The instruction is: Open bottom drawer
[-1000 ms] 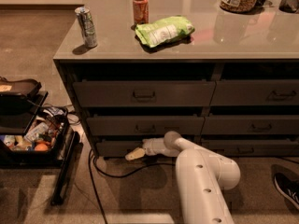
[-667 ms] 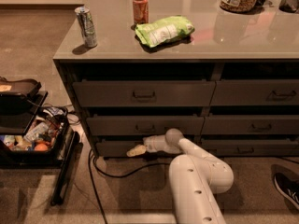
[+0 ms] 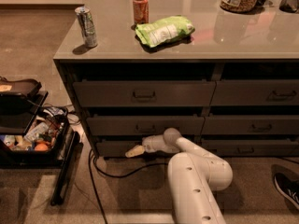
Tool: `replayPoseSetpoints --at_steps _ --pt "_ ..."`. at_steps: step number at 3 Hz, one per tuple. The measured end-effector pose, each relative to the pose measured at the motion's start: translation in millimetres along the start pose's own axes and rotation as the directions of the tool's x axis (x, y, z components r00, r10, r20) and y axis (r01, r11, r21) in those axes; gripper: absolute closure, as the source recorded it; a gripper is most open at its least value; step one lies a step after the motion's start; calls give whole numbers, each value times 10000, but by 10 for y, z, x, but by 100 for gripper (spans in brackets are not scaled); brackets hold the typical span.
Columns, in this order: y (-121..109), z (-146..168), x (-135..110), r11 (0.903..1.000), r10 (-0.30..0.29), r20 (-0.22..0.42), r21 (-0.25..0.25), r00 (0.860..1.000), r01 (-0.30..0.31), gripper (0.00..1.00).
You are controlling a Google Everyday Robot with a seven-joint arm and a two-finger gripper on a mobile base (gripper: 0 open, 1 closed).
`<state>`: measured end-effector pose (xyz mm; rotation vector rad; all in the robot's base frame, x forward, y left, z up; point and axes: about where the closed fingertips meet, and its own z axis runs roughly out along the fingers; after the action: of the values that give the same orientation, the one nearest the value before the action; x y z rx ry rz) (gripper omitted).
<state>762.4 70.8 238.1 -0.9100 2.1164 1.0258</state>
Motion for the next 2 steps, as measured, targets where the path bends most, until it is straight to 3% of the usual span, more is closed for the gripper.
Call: replayPoseSetpoints --at_steps 2 --pt "162 10 61 9970 -681 -774 310 9947 707 42"
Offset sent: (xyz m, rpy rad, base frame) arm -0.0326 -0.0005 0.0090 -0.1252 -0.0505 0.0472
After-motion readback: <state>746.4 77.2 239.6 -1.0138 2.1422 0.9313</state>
